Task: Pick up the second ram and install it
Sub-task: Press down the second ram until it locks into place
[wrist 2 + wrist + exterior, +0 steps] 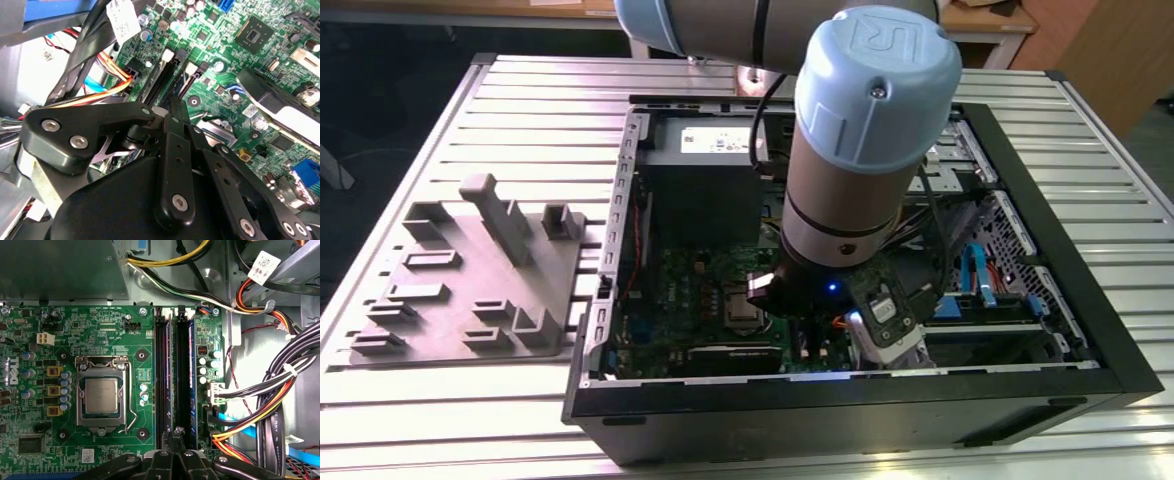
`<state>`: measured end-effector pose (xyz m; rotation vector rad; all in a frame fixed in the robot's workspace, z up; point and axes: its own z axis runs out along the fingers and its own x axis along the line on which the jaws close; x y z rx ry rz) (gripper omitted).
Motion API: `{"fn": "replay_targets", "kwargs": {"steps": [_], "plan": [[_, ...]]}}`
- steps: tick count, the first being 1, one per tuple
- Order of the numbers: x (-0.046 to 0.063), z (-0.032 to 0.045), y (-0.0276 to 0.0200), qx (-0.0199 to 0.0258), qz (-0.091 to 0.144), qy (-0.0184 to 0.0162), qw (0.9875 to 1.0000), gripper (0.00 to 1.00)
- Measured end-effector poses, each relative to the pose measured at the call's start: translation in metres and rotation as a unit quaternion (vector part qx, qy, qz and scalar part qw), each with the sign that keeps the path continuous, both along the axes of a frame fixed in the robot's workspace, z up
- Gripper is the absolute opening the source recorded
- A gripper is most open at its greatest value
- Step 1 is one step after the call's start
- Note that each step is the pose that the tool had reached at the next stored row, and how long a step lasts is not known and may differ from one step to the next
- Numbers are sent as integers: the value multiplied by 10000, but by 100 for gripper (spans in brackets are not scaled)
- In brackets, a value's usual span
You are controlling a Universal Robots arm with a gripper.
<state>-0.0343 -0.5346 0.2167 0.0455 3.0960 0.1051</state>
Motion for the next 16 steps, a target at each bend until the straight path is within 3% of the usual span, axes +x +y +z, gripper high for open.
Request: {"fn": "replay_targets", "kwargs": {"steps": [6,16], "plan": [[1,20,4,14,0,-4,10000,10],[0,315,2,-24,0,-1,10000,10]]}}
